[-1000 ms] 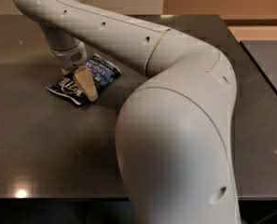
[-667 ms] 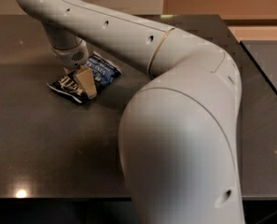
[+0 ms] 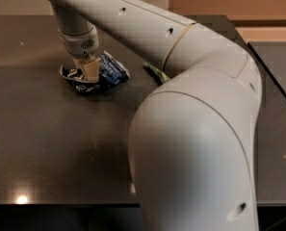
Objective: Move blue chip bag near sponge
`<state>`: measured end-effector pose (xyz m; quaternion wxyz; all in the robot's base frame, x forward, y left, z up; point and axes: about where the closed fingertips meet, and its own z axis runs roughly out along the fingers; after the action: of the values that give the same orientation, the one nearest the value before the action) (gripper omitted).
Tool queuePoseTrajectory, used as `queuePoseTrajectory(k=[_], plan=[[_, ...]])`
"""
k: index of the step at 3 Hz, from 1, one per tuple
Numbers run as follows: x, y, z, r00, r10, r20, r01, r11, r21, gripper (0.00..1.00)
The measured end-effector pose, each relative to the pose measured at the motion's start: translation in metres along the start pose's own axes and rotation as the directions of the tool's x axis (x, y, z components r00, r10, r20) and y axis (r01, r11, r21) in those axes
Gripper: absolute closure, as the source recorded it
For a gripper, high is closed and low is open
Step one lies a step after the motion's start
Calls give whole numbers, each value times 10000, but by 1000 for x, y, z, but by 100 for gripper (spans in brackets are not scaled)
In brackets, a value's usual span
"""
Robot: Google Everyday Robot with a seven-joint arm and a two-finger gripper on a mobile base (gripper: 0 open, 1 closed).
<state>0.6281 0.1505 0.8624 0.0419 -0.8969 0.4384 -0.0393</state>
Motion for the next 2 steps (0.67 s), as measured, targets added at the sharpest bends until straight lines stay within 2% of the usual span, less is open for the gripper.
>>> queuePoseTrajectory(k=[1,2], plan=[[22,3,-20,9985,488,248,-495,9984,256,100],[49,9,-41,9933,1013,556,-1046,9928,584,100]])
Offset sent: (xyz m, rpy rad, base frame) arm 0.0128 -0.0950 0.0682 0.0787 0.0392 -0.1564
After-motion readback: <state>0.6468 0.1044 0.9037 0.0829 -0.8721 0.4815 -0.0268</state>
